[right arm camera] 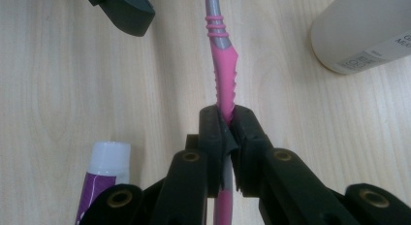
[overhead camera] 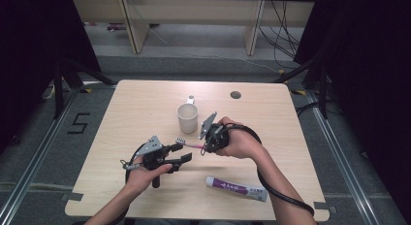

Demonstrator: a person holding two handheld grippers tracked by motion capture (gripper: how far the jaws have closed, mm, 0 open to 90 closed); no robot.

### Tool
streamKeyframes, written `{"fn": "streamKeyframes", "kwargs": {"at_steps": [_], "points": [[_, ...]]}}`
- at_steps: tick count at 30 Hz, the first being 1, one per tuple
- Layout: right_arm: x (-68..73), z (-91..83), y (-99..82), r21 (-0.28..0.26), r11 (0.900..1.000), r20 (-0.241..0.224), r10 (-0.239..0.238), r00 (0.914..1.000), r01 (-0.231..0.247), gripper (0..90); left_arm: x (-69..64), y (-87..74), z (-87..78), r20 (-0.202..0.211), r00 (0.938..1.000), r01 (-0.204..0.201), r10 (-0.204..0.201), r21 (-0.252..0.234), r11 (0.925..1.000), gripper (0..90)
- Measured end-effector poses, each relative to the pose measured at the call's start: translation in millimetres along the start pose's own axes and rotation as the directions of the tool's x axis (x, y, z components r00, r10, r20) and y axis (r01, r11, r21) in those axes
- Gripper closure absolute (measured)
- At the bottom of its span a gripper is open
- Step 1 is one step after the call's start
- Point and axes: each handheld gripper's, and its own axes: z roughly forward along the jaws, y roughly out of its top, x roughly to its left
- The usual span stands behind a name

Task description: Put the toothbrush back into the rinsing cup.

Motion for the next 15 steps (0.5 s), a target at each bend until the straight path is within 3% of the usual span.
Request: {"fn": "streamKeyframes", "kwargs": {"at_steps": [1, 8, 9, 10, 11, 15], "points": [[1.4, -1.1, -0.1, 0.011, 0.9997, 0.008, 0.023, 0.9997, -0.023, 84.2, 0.1, 0.2, 0.0, 0.000, 1.0000, -0.001, 0.001, 0.000, 1.0000, 37.0], [0.8, -1.8, -0.8, -0.005, 0.9996, 0.011, 0.029, 0.9995, -0.029, 84.2, -0.4, 1.0, 0.3, 0.000, 1.0000, -0.003, 0.003, -0.005, 1.0000, 38.3], [-1.3, -0.8, -0.8, -0.025, 0.9997, -0.001, -0.005, 1.0000, 0.004, 84.2, -0.6, 1.0, 0.4, 0.000, 1.0000, -0.003, 0.003, -0.005, 1.0000, 38.3], [0.2, -2.4, -1.5, -0.020, 0.9994, 0.013, 0.027, 0.9995, -0.027, 84.2, -0.7, 1.0, 0.4, 0.000, 1.0000, -0.004, 0.004, -0.005, 1.0000, 38.4], [-2.3, -2.2, -2.4, -0.051, 0.9987, 0.013, 0.000, 0.9999, 0.001, 84.2, -0.6, 0.9, 0.2, -0.002, 1.0000, -0.005, 0.005, -0.006, 1.0000, 38.5], [-3.6, -4.9, -7.4, -0.109, 0.9938, 0.018, 0.027, 0.9995, -0.025, 84.2, -0.2, 1.0, -0.9, -0.010, 0.9999, -0.006, 0.005, -0.006, 1.0000, 38.5]]}}
